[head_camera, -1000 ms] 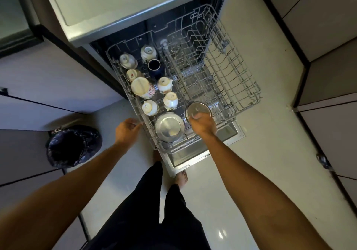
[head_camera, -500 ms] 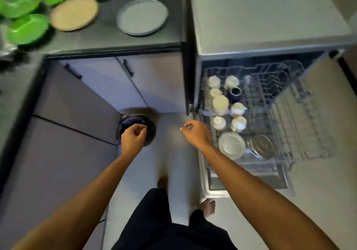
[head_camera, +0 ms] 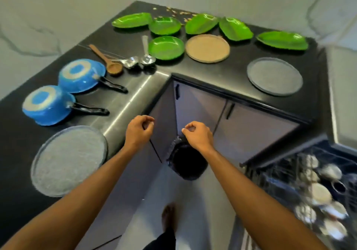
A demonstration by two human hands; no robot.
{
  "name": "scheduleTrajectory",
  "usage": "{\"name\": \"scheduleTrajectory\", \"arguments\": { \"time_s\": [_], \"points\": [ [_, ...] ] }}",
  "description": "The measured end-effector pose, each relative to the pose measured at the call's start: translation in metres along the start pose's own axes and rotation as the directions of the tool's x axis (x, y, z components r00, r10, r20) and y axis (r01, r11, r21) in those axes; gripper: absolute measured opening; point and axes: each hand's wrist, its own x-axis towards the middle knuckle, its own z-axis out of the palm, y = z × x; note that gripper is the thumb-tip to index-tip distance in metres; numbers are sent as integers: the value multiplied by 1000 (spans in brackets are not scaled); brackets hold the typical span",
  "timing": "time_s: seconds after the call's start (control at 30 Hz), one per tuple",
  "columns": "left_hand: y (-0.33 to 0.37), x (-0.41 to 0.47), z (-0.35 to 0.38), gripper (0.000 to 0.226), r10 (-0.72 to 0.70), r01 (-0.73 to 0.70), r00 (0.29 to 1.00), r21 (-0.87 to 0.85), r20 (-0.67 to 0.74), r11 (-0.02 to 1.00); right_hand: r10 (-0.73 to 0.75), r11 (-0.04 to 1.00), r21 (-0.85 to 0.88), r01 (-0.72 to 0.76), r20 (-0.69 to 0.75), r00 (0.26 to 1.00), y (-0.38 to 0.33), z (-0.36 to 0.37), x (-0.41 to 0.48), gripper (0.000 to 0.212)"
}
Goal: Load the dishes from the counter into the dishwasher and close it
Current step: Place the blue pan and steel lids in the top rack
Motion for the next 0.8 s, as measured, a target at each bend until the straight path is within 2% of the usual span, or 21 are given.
{"name": "scheduleTrajectory", "arguments": {
  "time_s": [0.2,0.33,0.47,0.53,0.63,0.8],
  "points": [
    [-32,64,-40,26,-121,130,984,65,-130,989,-129,991,-30,131,59,990,-87,41,61,19],
    [-50,82,-46,43,-220,251,956,154,-192,956,-274,958,-38,283,155,949,-135,71,104,23],
    [-53,94,-44,47,-152,198,974,304,-169,932,-437,890,-33,455,224,871,-184,109,146,30],
    [-51,98,-39,44,-161,220,970,373,-184,901,-505,852,-21,522,226,833,-205,124,164,35],
    [-50,100,-27,39,-185,282,943,366,-277,887,-548,814,-36,580,286,786,-229,146,185,47],
    [-51,102,-15,37,-137,271,931,386,-340,882,-634,700,-148,699,322,703,-251,178,198,56]
  ]
}}
